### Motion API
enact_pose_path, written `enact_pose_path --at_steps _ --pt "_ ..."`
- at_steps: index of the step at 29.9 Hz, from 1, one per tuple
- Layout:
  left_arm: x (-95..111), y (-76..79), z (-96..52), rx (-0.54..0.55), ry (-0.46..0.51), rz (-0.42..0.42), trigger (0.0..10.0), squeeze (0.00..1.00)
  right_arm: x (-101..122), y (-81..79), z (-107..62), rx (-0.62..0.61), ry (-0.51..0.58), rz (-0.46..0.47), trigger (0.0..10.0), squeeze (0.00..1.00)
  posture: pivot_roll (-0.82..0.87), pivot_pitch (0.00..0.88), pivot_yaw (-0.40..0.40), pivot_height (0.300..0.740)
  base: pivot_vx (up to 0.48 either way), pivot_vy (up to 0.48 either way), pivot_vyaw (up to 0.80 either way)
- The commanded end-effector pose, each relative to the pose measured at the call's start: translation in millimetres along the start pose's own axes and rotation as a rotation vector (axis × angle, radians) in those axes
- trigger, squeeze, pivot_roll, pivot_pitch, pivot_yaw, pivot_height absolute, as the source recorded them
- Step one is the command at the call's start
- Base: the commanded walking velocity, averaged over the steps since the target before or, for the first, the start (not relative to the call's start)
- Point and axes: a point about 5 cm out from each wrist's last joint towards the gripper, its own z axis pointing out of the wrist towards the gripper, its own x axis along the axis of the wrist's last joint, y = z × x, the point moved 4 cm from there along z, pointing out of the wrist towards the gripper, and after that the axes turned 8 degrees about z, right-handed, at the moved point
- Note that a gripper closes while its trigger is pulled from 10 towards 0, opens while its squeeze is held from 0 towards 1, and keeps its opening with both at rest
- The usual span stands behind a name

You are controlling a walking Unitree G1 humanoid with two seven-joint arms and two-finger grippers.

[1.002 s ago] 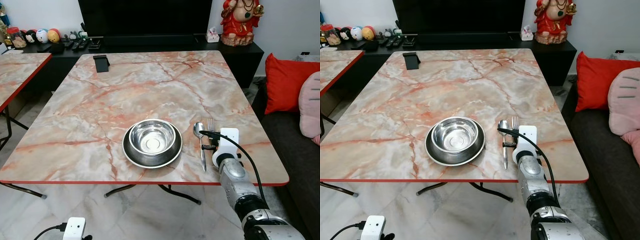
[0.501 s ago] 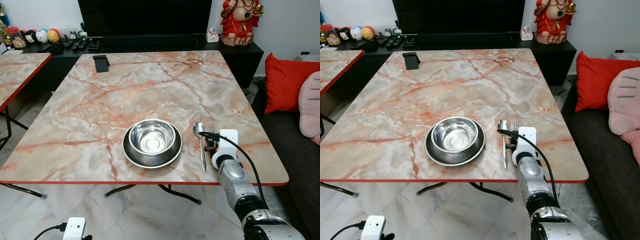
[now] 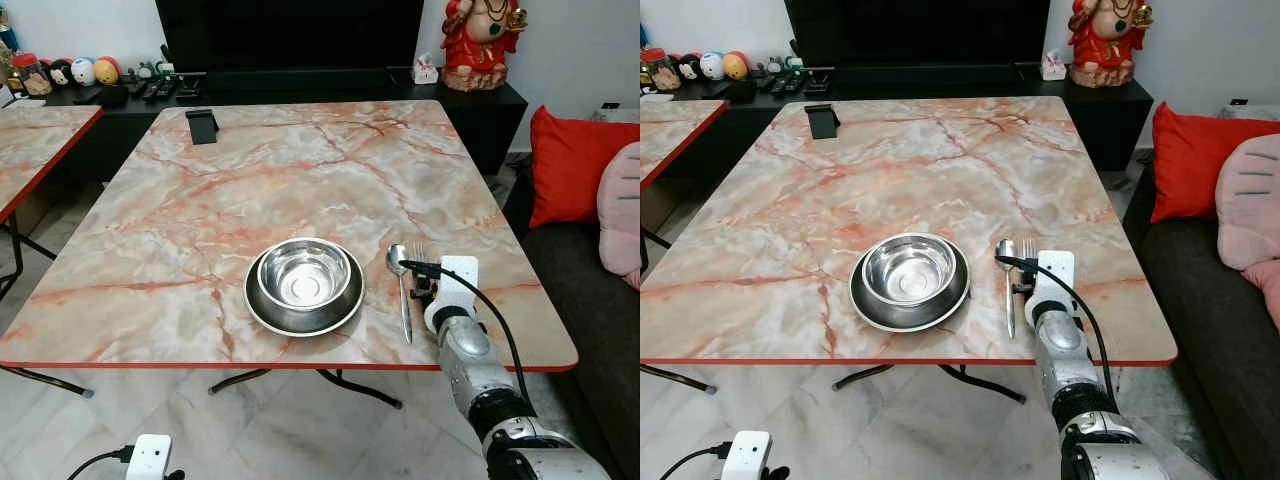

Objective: Setting the table

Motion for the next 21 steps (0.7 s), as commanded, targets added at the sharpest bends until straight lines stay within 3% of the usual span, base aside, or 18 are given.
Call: enact_pose_path --at_steps 1,6,7,8,13,17,21 --pt "1 -2.9 -0.2 0.007 0.002 0.012 10.0 0.00 19 -4.0 3.8 0.007 0.065 0.013 10.0 0.00 0.06 0.000 0.039 0.724 0.000 0.000 0.00" --pt "1 -2.0 -0.1 0.003 0.002 0.016 10.0 0.00 29 -8.1 4.0 0.020 0.113 0.016 10.0 0.00 0.06 0.000 0.038 0.724 0.000 0.000 0.00" --pt "1 -1.8 -0.2 0.003 0.002 0.017 10.0 0.00 35 -7.7 3.3 0.014 0.149 0.009 10.0 0.00 0.06 0.000 0.037 0.724 0.000 0.000 0.00" --pt "1 -1.6 -0.1 0.001 0.002 0.018 10.0 0.00 54 -6.9 0.2 0.009 0.257 -0.012 10.0 0.00 0.06 0.000 0.036 0.724 0.000 0.000 0.00" --pt "1 -1.8 -0.1 0.003 0.004 0.017 10.0 0.00 85 -9.7 -11.1 0.028 0.437 -0.052 10.0 0.00 0.05 0.000 0.036 0.724 0.000 0.000 0.00" --pt "2 -1.7 -0.1 0.007 0.011 0.003 10.0 0.00 102 -4.8 -26.2 0.020 0.552 -0.030 10.0 0.00 0.04 0.000 0.036 0.724 0.000 0.000 0.00" --pt "1 0.1 -0.2 0.003 0.012 -0.004 10.0 0.00 103 13.3 -43.0 -0.029 0.603 -0.024 10.0 0.00 0.04 0.000 0.031 0.724 0.000 0.000 0.00"
